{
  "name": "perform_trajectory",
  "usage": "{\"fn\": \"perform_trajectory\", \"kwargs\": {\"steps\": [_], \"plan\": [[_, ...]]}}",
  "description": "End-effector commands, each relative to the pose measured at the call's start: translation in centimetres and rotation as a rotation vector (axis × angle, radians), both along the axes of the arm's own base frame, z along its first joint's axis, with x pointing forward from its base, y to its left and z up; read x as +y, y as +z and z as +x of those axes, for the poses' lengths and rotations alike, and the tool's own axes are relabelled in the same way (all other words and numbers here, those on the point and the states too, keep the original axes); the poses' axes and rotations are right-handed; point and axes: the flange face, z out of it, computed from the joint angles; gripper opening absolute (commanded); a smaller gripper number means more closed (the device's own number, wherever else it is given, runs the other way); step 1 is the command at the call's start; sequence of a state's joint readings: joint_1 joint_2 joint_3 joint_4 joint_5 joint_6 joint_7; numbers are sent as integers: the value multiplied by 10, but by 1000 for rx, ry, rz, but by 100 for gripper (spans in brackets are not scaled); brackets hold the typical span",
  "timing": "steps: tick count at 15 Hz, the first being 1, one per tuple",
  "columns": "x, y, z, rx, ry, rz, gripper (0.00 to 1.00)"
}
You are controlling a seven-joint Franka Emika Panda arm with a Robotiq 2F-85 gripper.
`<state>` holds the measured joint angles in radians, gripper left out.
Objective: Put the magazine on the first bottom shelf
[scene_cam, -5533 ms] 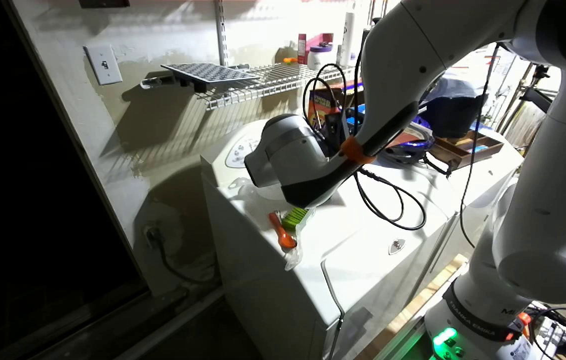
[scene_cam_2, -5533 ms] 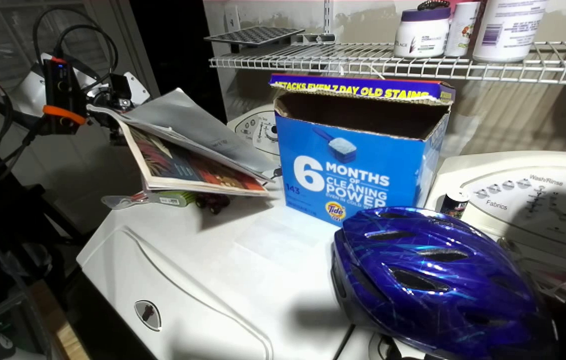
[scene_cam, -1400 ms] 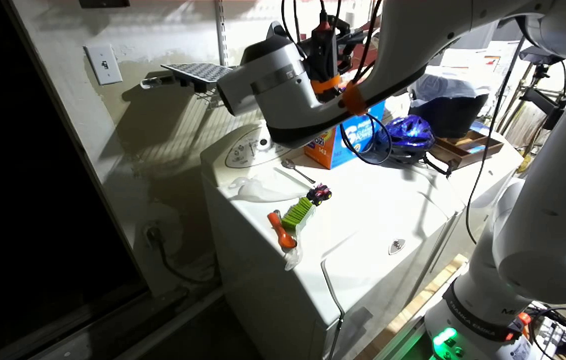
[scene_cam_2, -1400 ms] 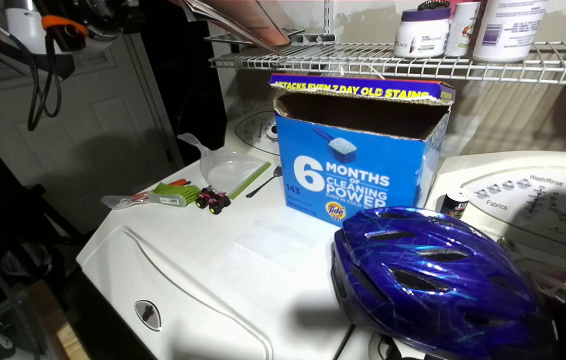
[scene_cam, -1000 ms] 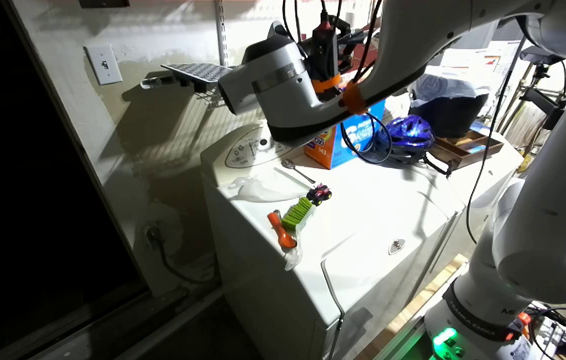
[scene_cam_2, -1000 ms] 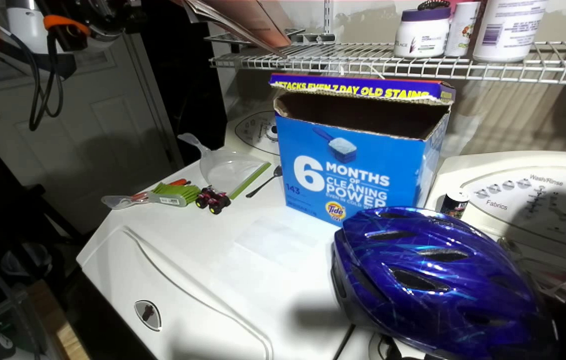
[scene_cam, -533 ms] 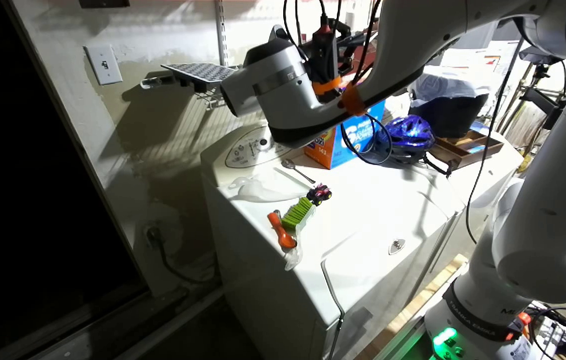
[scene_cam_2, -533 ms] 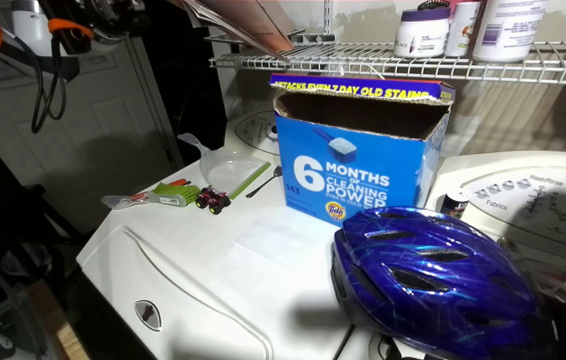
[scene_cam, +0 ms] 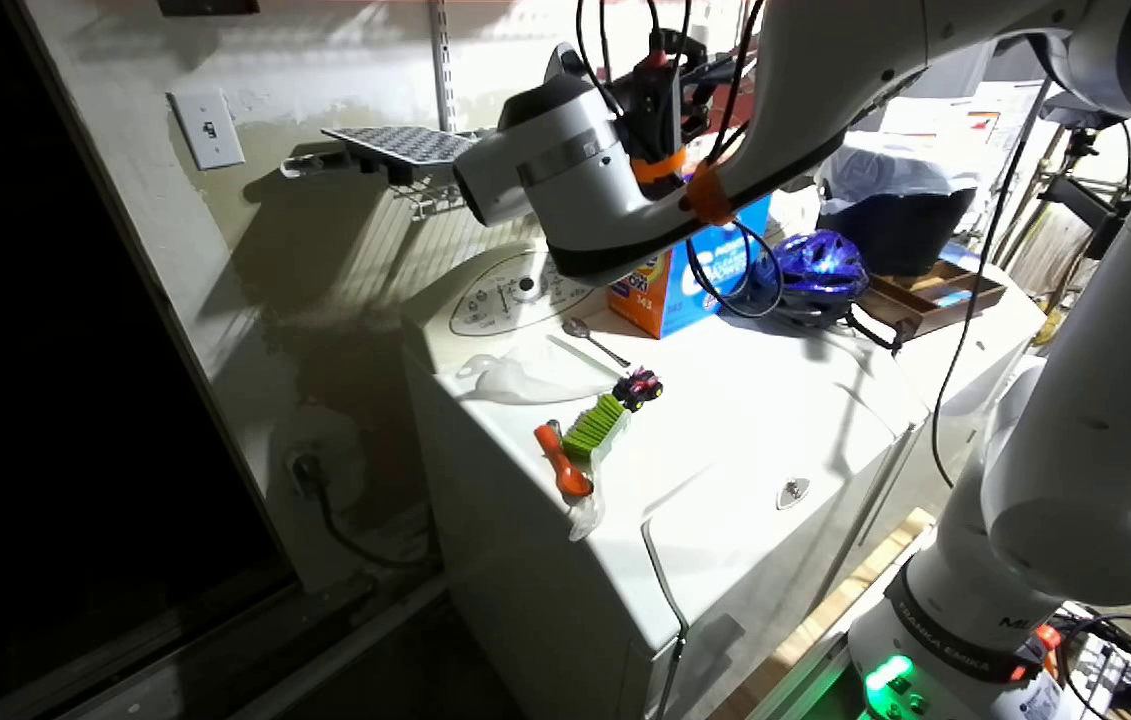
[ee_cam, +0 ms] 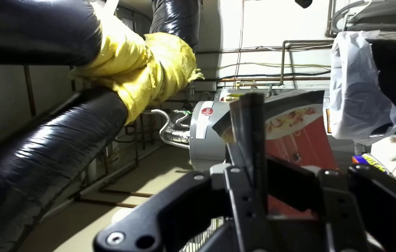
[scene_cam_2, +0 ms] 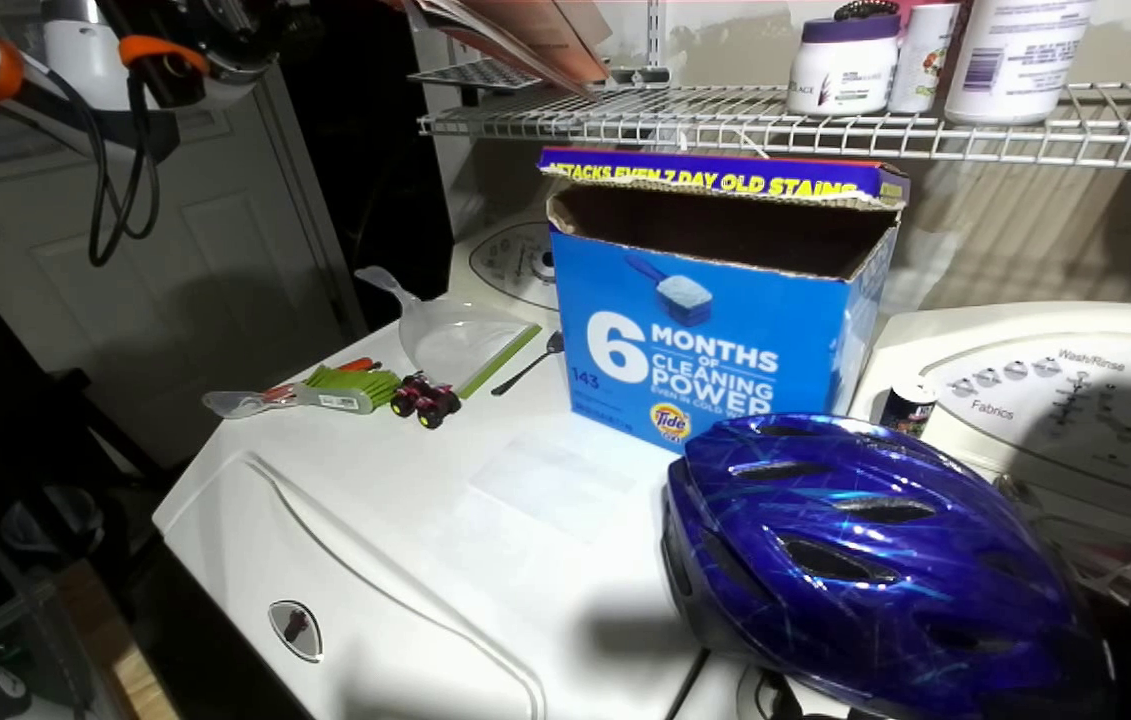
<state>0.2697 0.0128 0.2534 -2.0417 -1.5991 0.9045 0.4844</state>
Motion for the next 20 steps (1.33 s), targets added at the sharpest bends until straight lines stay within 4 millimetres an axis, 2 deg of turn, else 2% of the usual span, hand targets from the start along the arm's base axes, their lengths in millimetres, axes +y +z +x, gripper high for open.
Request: {"fn": "perform_trajectory", "kwargs": {"steps": [1, 9, 20], "plan": [[-12, 11, 8, -59, 48, -65, 3], [-48, -1, 37, -75, 93, -35, 3], [-78, -17, 74, -121, 135, -16, 3]]}}
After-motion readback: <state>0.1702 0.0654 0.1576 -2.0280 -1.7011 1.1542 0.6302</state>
